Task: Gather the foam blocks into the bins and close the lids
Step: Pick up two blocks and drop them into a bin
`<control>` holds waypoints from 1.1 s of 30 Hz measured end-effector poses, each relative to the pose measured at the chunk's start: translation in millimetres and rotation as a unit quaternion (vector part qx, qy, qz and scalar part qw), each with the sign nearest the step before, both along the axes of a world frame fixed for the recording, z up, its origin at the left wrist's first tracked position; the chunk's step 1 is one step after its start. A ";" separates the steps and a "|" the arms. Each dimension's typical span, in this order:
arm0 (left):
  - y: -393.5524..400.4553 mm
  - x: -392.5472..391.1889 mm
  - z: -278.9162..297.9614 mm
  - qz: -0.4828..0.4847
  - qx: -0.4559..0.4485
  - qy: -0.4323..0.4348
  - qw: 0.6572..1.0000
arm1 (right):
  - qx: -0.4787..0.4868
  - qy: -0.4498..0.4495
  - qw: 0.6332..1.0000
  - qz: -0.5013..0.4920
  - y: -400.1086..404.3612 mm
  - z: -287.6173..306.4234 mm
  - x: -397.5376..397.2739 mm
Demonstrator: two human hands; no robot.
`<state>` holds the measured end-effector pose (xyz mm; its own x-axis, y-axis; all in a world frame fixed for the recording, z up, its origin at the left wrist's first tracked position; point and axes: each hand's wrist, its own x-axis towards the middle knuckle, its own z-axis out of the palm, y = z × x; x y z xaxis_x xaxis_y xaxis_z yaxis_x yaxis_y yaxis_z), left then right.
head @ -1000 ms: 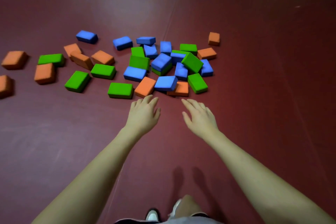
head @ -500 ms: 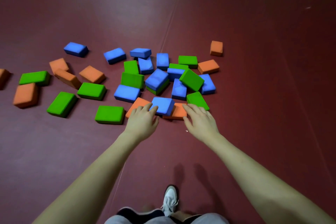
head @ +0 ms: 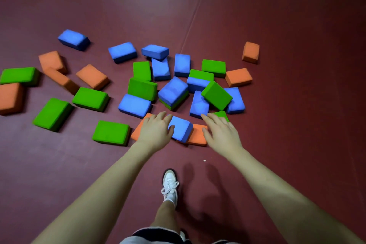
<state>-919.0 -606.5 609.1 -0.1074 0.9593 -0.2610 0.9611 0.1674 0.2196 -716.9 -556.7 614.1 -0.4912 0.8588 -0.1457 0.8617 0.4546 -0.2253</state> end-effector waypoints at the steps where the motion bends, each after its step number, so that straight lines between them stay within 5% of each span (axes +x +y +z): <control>1: 14.3 -6.1 -7.1 0.001 -0.008 -0.007 1.000 | -0.005 -0.001 1.000 -0.003 12.3 -5.7 -6.4; 14: 153.5 -44.5 -130.9 0.008 -0.090 -0.064 0.994 | -0.084 -0.074 0.993 0.020 157.2 -123.0 -49.1; 33: 233.3 -1.6 -509.8 0.124 -0.192 -0.089 0.969 | -0.192 -0.143 0.960 0.144 283.9 -522.7 -38.4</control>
